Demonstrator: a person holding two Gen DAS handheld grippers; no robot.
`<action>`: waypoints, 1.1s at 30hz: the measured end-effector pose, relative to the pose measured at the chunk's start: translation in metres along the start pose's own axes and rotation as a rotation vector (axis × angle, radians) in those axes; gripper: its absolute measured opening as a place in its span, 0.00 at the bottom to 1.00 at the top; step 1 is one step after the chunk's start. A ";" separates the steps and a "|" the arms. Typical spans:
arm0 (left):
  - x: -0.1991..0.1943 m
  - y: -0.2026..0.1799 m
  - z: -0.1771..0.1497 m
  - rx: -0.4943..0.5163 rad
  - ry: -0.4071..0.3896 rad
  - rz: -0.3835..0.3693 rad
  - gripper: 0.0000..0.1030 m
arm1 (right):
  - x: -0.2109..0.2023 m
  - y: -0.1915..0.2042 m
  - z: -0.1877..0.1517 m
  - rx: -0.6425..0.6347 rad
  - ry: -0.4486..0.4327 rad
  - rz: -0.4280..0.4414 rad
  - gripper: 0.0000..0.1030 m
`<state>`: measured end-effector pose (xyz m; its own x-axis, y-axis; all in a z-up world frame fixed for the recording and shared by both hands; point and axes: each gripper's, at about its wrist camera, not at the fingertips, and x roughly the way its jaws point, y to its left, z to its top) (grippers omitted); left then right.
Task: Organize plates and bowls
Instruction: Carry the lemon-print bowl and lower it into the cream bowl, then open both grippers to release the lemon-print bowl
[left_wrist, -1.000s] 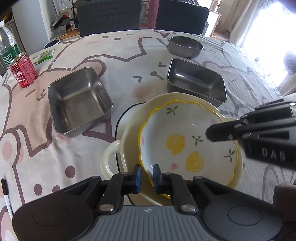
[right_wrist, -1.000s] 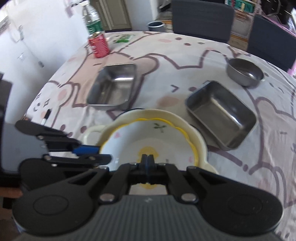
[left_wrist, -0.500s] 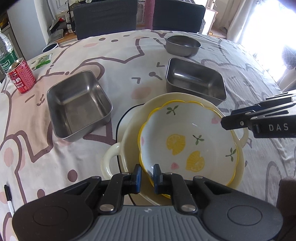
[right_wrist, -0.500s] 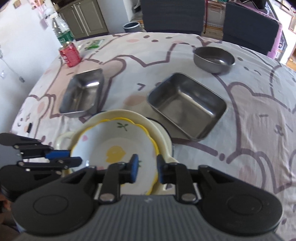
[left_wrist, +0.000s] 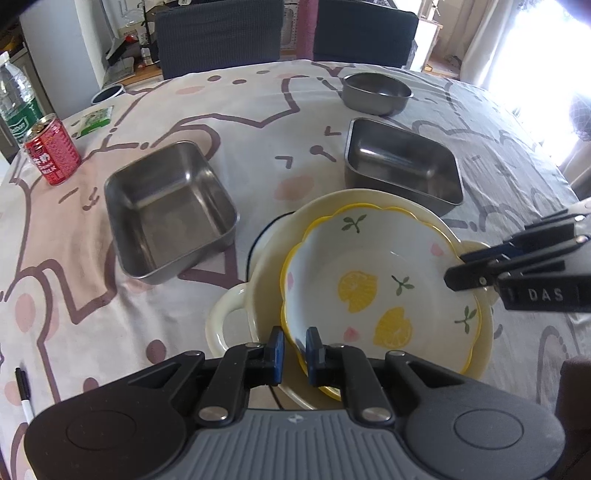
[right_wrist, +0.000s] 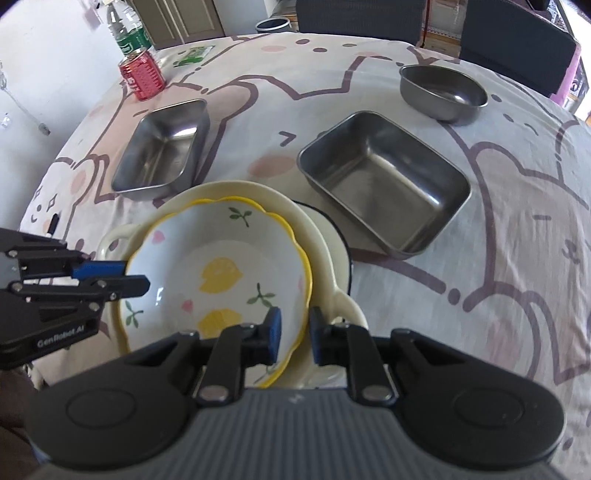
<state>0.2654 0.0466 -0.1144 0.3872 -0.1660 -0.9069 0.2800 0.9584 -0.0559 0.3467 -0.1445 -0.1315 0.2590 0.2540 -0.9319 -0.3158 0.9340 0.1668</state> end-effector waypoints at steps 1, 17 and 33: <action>0.000 0.002 0.000 -0.004 -0.001 0.003 0.13 | 0.000 0.001 0.000 -0.005 0.001 0.007 0.18; -0.012 0.004 0.001 -0.027 -0.025 -0.006 0.23 | 0.002 0.002 0.002 -0.015 0.009 0.015 0.12; -0.014 0.007 0.001 -0.037 -0.023 -0.025 0.24 | -0.002 0.004 -0.001 -0.017 0.017 -0.026 0.13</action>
<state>0.2628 0.0556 -0.1019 0.4010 -0.1953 -0.8950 0.2575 0.9616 -0.0944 0.3442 -0.1411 -0.1289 0.2518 0.2247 -0.9413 -0.3247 0.9359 0.1366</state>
